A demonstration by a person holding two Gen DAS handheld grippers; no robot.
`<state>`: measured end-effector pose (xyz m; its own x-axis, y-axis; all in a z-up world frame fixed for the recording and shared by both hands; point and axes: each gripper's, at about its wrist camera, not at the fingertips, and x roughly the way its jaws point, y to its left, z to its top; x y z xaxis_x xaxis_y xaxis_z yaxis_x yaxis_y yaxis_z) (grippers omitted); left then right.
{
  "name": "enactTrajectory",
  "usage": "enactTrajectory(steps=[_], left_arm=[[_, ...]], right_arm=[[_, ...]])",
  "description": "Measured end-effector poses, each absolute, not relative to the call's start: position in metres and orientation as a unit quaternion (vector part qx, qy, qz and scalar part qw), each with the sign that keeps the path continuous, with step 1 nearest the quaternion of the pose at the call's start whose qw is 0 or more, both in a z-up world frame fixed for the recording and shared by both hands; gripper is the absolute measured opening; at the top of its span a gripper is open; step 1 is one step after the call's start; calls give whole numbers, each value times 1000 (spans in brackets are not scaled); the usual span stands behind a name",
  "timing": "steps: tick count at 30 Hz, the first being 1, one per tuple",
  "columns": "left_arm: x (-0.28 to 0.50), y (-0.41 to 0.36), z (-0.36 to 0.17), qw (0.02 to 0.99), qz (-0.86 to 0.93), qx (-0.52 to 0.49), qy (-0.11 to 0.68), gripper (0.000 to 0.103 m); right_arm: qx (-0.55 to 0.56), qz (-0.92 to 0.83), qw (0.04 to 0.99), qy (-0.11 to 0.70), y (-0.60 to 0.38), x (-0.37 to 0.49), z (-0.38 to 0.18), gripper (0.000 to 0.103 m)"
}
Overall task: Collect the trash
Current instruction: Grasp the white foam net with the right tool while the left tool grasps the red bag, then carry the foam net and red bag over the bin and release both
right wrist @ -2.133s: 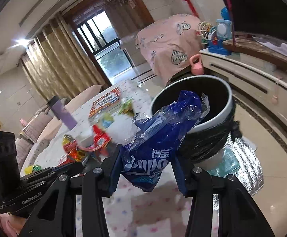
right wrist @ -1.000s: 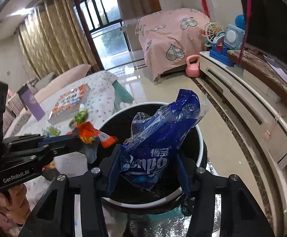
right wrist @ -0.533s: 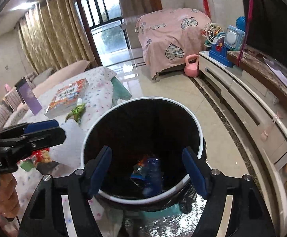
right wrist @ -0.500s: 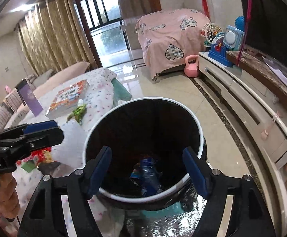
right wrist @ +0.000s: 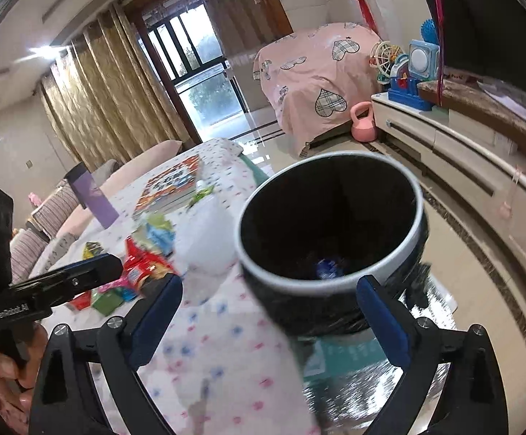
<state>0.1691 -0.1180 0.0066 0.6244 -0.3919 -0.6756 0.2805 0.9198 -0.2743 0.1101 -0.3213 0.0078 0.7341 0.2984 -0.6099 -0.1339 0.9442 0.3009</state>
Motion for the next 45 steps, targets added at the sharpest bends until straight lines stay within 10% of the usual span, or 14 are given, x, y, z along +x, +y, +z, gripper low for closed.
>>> enactTrajectory(steps=[19, 32, 34, 38, 45], left_arm=[[150, -71, -18, 890, -164, -98, 414, 63], [190, -100, -32, 887, -159, -78, 426, 62], [196, -103, -36, 890, -150, -70, 426, 56], [207, -105, -46, 878, -158, -75, 445, 12], [192, -97, -36, 885, -169, -81, 427, 4]], right_arm=[[129, 136, 918, 348, -270, 97, -4, 97], [78, 131, 916, 371, -252, 168, 0, 58], [75, 129, 913, 380, -250, 179, -7, 54], [73, 135, 907, 391, -246, 194, -18, 35], [74, 143, 911, 380, -247, 182, -12, 21]])
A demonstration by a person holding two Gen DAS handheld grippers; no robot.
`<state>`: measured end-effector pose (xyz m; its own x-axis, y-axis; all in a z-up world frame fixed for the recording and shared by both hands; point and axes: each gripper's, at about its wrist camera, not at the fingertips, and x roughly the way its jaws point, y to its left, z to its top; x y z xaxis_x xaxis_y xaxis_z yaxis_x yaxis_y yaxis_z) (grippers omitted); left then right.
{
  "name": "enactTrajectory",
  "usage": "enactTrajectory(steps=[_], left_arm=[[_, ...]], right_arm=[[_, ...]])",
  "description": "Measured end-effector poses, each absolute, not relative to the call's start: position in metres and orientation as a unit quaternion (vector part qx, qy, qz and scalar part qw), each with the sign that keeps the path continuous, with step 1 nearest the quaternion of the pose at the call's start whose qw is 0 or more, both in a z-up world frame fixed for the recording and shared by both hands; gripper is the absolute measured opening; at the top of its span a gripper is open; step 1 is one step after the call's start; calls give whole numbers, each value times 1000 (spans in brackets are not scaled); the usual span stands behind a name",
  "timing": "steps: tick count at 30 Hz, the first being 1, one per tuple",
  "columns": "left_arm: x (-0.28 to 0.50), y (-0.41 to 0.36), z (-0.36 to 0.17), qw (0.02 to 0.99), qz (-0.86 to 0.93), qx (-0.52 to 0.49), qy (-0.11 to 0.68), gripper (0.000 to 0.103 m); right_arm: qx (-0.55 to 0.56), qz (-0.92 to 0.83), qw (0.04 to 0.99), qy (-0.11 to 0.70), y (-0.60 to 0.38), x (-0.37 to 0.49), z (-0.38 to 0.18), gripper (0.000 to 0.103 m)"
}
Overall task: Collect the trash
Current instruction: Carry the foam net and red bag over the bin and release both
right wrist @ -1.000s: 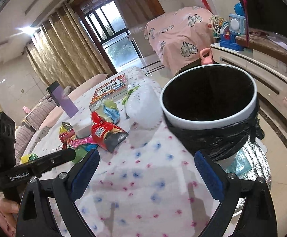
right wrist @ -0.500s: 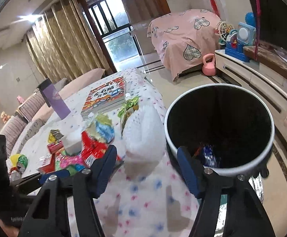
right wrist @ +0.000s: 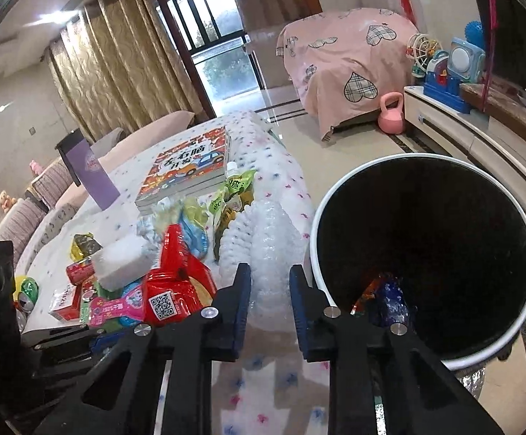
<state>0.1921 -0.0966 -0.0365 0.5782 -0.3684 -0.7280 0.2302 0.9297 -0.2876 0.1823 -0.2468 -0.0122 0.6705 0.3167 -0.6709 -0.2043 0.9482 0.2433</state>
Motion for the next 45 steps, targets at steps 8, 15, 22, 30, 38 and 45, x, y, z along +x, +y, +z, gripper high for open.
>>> enactTrajectory(steps=[8, 15, 22, 30, 38, 45], left_arm=[[170, -99, -15, 887, -197, -86, 409, 3], [162, -117, -1, 886, -222, -80, 399, 3], [166, -137, 8, 885, -236, -71, 395, 3], [177, -157, 14, 885, -247, -58, 391, 3], [191, -177, 16, 883, -256, -45, 392, 3], [214, -200, 18, 881, -258, -29, 396, 3]], right_arm=[[116, 147, 918, 351, -271, 144, 9, 20], [131, 126, 924, 337, -292, 123, 20, 20], [143, 101, 929, 326, -318, 113, 26, 20], [150, 87, 932, 318, -335, 110, 28, 20], [152, 77, 935, 311, -348, 115, 32, 20], [155, 67, 936, 310, -360, 132, 34, 20]])
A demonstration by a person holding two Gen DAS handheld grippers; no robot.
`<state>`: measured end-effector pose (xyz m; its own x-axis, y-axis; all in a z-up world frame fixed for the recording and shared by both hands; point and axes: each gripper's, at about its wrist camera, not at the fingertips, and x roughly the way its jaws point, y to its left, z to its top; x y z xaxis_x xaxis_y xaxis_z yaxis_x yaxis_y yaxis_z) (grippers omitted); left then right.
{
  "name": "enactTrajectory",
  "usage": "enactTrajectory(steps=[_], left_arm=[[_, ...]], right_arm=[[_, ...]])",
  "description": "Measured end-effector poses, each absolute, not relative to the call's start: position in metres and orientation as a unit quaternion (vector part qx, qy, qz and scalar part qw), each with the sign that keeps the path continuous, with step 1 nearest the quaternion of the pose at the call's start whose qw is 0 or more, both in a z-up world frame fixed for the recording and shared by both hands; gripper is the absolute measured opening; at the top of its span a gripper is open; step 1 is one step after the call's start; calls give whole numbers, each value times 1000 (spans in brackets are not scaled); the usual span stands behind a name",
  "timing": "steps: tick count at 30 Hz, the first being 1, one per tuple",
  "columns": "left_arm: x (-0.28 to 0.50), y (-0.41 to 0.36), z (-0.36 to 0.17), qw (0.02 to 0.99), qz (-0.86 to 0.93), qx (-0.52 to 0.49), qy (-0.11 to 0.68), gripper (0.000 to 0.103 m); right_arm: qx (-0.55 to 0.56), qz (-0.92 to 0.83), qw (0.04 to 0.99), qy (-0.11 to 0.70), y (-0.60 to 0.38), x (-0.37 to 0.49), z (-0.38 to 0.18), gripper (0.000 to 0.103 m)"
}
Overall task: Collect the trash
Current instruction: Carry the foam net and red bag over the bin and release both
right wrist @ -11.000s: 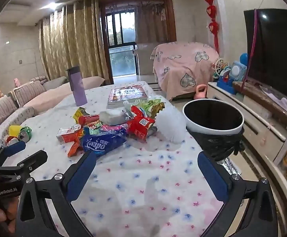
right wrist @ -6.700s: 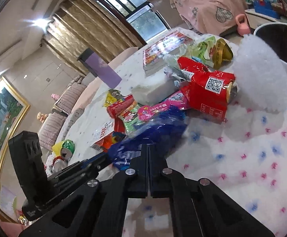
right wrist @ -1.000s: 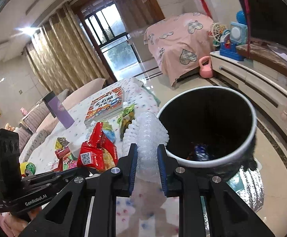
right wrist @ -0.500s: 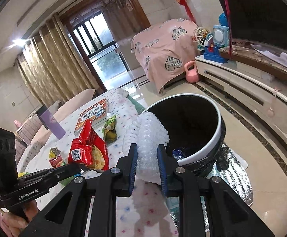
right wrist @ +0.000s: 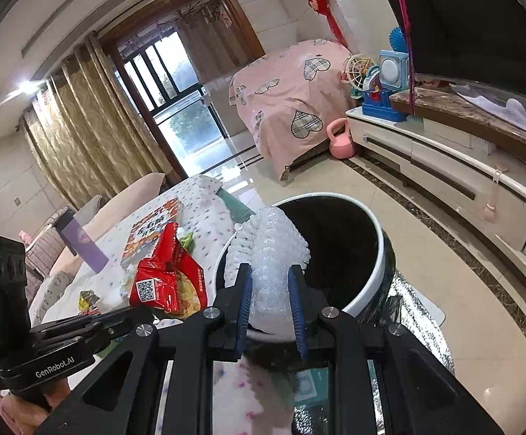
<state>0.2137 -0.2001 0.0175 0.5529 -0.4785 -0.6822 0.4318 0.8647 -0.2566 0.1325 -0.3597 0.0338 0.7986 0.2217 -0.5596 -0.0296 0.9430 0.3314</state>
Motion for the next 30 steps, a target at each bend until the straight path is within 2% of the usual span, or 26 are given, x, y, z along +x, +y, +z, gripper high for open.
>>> enactTrajectory(steps=[19, 21, 22, 23, 26, 30], left_arm=[[257, -231, -5, 866, -254, -12, 431, 4], [260, -232, -8, 866, -243, -6, 437, 13], [260, -232, -9, 865, -244, -7, 439, 14], [260, -233, -10, 865, -244, -7, 439, 14], [255, -230, -7, 868, -243, -6, 433, 27], [243, -221, -4, 871, -245, -13, 425, 33]], right_arm=[[144, 51, 930, 335, -376, 182, 22, 22], [147, 49, 926, 343, -378, 188, 16, 25], [148, 48, 926, 345, -379, 190, 14, 27], [152, 47, 925, 346, -380, 192, 12, 34], [166, 45, 922, 347, -387, 194, 9, 46], [177, 45, 923, 339, -390, 188, 11, 55]])
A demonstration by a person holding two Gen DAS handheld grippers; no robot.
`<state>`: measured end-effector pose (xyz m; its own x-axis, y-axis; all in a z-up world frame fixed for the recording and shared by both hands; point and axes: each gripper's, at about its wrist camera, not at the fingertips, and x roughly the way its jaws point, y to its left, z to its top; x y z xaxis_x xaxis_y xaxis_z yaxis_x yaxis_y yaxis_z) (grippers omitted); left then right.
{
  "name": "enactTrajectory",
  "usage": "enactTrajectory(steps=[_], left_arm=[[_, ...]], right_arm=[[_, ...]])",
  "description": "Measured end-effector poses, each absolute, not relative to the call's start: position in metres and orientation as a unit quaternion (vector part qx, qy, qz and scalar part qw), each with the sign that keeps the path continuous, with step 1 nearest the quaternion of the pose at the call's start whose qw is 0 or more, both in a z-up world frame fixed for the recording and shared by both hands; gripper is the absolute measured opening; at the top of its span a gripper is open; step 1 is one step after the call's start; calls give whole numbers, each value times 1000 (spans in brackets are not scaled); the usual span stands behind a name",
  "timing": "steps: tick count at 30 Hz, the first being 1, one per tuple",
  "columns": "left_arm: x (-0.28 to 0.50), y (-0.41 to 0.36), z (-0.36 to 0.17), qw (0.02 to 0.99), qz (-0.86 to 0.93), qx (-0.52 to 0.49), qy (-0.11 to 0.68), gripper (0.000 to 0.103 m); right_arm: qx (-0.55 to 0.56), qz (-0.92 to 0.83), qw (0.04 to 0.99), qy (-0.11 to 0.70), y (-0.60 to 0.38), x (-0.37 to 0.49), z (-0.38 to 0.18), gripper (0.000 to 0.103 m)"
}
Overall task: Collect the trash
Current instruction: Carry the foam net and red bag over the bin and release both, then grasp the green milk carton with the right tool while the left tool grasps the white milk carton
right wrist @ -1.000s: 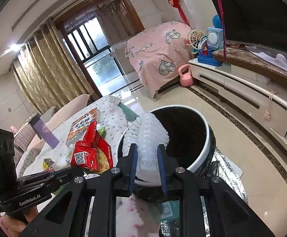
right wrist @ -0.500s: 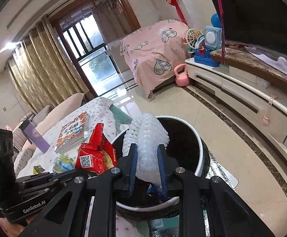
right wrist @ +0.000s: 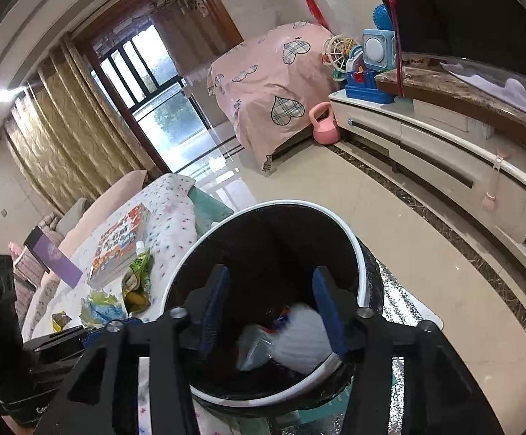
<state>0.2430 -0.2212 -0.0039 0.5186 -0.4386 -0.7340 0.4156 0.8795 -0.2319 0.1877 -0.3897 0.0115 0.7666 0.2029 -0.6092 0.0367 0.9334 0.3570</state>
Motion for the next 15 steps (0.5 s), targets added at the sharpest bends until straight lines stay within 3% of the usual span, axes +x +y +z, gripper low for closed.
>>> enactTrajectory(steps=[3, 7, 9, 15], left_arm=[[231, -211, -3, 874, -242, -22, 422, 44], [212, -193, -2, 877, -235, -31, 417, 51], [202, -183, -2, 881, -228, -36, 413, 57], [178, -152, -8, 883, -210, -46, 416, 58]], right_arm=[[183, 49, 924, 331, -389, 181, 15, 66], [192, 57, 926, 321, -382, 166, 18, 88], [194, 60, 926, 319, -375, 157, 19, 91], [197, 79, 922, 323, -350, 136, 15, 94]])
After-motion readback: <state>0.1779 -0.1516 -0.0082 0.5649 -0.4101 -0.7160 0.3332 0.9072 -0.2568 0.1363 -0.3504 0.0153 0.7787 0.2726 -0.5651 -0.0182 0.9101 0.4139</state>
